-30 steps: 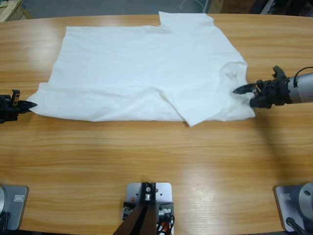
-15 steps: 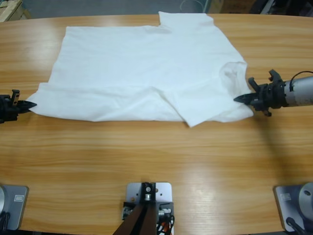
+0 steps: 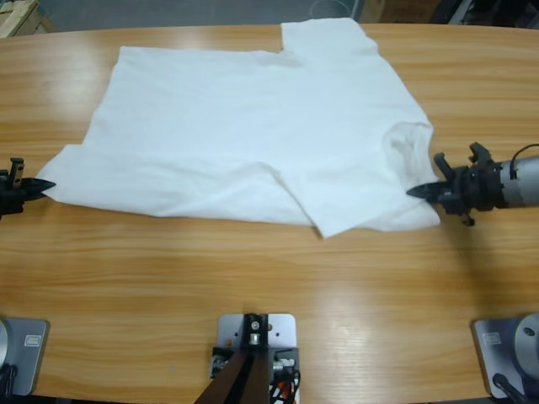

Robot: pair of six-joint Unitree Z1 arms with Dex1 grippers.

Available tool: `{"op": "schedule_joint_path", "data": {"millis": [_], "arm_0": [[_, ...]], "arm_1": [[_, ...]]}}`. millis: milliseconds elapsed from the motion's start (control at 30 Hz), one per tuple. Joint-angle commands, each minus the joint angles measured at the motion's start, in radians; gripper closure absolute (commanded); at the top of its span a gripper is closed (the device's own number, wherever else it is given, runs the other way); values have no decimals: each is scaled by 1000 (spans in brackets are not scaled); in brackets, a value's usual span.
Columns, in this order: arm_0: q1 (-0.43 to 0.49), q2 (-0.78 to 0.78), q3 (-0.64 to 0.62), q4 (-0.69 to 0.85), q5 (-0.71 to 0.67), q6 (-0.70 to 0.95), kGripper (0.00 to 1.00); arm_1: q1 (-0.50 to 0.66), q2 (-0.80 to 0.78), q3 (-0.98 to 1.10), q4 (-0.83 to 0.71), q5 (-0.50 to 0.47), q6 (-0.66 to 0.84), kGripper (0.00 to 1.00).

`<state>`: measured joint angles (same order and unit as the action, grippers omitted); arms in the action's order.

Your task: Fold clothes

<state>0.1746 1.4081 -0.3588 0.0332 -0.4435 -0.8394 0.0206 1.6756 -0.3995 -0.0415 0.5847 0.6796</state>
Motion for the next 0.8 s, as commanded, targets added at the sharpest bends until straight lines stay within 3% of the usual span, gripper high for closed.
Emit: {"op": "schedule_joint_path", "data": {"millis": [33, 300, 700, 733, 767, 800], "arm_0": [[-24, -107, 67, 75, 13, -69, 1000], [-32, -259, 45, 248, 52, -115, 1000], [-15, -172, -12, 271, 92, -81, 1000], [-15, -160, -18, 271, 88, -77, 1000], [-15, -151, -23, 271, 85, -73, 907], [-15, -147, -27, 271, 84, -71, 543]], "arm_1": [[44, -54, 80, 35, 3, 55, 1000], [50, -167, 77, 155, 3, 71, 1000], [50, -158, 56, 207, -8, 71, 980], [50, -150, 54, 207, -8, 71, 612], [50, -142, 52, 207, -8, 71, 220], [50, -135, 51, 207, -9, 70, 44]]}}
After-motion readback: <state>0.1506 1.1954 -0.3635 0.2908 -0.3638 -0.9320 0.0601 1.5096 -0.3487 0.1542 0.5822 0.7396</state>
